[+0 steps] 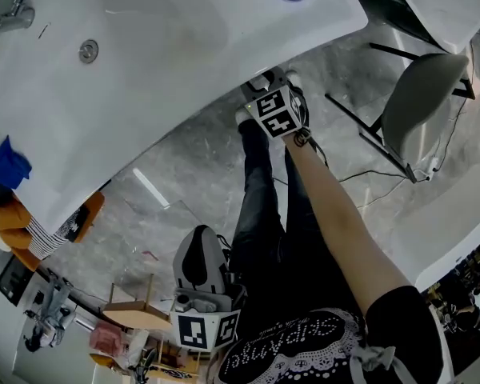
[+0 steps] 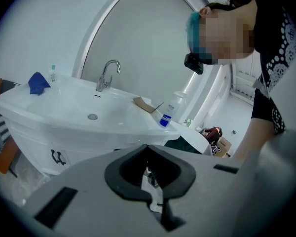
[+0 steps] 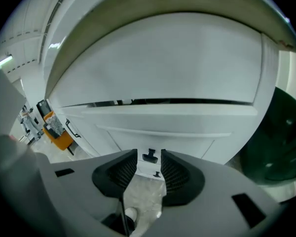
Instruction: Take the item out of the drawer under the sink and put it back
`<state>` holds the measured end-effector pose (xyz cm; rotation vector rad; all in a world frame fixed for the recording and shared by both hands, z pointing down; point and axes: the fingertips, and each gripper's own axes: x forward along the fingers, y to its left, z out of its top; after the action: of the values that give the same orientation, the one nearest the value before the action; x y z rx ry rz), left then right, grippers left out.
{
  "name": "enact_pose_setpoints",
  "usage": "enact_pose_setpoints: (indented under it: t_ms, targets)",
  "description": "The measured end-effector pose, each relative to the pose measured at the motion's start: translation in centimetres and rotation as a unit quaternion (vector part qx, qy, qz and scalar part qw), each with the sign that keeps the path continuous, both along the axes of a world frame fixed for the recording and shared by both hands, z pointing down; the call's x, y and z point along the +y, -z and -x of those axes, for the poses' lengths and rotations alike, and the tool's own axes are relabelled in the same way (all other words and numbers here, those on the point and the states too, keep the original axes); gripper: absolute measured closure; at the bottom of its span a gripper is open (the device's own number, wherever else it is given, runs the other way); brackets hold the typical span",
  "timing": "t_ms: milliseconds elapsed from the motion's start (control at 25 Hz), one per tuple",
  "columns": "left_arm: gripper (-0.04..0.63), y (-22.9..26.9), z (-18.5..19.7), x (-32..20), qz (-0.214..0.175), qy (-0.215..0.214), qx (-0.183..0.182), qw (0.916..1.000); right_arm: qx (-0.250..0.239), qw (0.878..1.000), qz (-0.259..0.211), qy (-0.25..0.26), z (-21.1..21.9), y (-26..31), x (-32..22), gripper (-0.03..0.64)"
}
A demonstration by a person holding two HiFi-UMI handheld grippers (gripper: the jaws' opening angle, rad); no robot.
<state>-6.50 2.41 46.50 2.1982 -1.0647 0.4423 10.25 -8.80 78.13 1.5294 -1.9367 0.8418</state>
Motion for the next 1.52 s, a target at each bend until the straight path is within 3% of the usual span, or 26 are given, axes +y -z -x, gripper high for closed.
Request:
enact_pose_setpoints:
  t_ms: [360, 1080, 1520]
  targets:
    - [0.591, -1.7, -0.5, 0.9, 0.021, -0.014, -0.006, 0.9997, -0.029, 0.999, 0.013, -0.044, 0.1, -3.8, -0.7, 0.479]
    - [0.591, -2.2, 0.0, 0.5, 0.030, -0.010, -0.007, 0.9995, -0.051, 0.996, 0.025, -0.064, 0.6, -5.0, -2.6, 0.477]
    - [0.591, -2.1, -0.4, 0.4, 0.026, -0.009, -0.005, 0.9996, -0.048, 0.996, 0.010, -0.073, 0.5, -5.1, -1.5, 0.476]
